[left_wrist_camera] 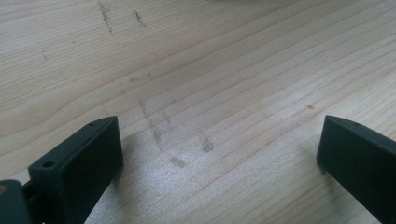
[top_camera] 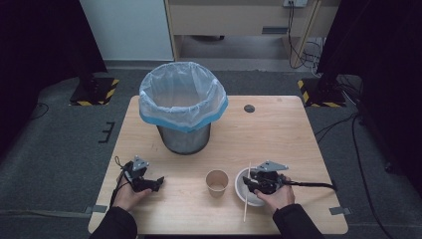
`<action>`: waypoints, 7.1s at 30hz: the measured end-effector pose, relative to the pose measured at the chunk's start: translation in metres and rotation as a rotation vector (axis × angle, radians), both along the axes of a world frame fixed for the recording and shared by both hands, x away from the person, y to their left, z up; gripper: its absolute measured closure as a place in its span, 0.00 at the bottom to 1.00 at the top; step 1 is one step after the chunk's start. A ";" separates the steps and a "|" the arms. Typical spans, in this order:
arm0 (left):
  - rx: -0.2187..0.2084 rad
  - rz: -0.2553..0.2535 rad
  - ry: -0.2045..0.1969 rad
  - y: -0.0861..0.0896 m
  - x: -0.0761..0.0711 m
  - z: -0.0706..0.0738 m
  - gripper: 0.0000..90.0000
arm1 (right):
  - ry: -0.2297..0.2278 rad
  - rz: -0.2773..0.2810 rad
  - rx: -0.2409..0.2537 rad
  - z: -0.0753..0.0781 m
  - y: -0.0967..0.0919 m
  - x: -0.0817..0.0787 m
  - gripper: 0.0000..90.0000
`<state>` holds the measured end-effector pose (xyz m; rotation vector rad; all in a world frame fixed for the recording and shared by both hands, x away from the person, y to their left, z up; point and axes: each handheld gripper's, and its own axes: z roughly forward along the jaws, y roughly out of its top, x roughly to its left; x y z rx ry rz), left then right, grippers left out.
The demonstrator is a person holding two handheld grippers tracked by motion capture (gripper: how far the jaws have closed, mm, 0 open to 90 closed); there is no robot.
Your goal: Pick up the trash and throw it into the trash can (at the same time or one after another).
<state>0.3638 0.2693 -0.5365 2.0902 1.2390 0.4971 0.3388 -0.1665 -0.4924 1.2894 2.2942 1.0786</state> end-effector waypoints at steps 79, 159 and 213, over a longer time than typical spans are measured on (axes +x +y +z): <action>0.000 -0.002 0.000 0.000 0.000 0.000 0.00 | -0.511 -0.014 0.605 0.190 -0.024 0.037 0.95; 0.000 0.000 -0.002 0.000 0.000 0.000 0.00 | -0.629 0.065 0.750 0.254 0.149 0.173 0.95; 0.000 0.001 -0.001 0.000 0.000 0.000 0.00 | -0.484 0.029 0.418 0.152 0.007 0.062 0.47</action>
